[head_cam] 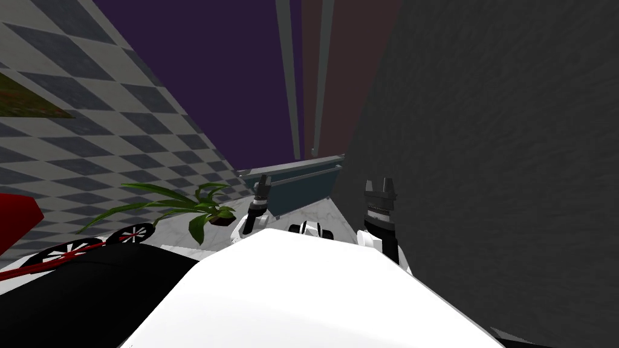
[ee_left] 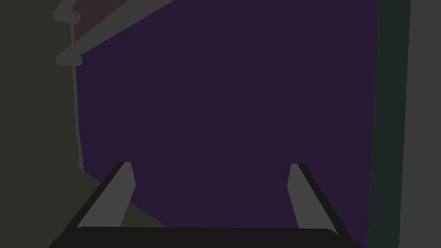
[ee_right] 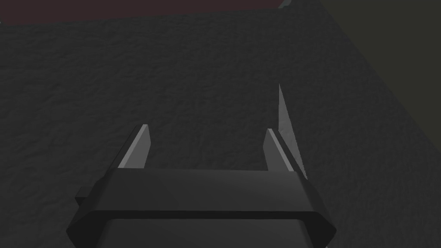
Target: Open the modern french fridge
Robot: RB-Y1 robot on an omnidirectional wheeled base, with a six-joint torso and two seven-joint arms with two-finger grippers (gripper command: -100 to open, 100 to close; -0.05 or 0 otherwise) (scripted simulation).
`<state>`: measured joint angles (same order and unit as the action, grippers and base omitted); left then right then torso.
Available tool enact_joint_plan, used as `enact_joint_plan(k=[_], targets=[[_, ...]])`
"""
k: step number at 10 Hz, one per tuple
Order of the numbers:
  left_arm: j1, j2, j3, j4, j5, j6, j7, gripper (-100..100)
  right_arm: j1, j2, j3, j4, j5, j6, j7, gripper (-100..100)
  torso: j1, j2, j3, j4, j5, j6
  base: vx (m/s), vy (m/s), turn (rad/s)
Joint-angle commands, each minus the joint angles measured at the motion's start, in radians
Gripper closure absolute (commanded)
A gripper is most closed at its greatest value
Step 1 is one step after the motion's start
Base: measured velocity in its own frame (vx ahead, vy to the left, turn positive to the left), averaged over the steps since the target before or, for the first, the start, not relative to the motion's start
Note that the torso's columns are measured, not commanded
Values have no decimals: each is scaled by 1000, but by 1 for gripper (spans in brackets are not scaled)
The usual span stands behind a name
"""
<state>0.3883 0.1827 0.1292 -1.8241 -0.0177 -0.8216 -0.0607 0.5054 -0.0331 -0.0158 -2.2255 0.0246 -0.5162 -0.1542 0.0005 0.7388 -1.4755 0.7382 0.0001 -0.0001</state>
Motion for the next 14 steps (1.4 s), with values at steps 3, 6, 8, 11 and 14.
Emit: enact_joint_plan(k=[3, 6, 8, 11, 14], targets=[[-7, -5, 18, 124, 19, -80, 9, -100, 0, 0, 0, 0, 0, 0, 0, 0, -3, -3, -1, -1, -1, 0, 98, -75, 45], [-19, -10, 33, 211, 34, -138, 16, -100, 0, 0, 0, 0, 0, 0, 0, 0, 2, 0, 0, 0, 0, 0, 87, -49, 34], [-25, -13, 40, 263, 41, -166, 19, -100, 0, 0, 0, 0, 0, 0, 0, 0, -1, 0, 0, 0, 0, 0, 70, -53, 25], [-38, -19, 55, 355, 55, -222, 26, -100, 0, 0, 0, 0, 0, 0, 0, 0, -1, -2, -1, -1, 0, 0, 106, -80, 46], [-50, -26, 68, 450, 69, -276, 32, -100, 0, 0, 0, 0, 0, 0, 0, 0, 1, 0, 0, 0, 0, 0, 94, -69, 39]])
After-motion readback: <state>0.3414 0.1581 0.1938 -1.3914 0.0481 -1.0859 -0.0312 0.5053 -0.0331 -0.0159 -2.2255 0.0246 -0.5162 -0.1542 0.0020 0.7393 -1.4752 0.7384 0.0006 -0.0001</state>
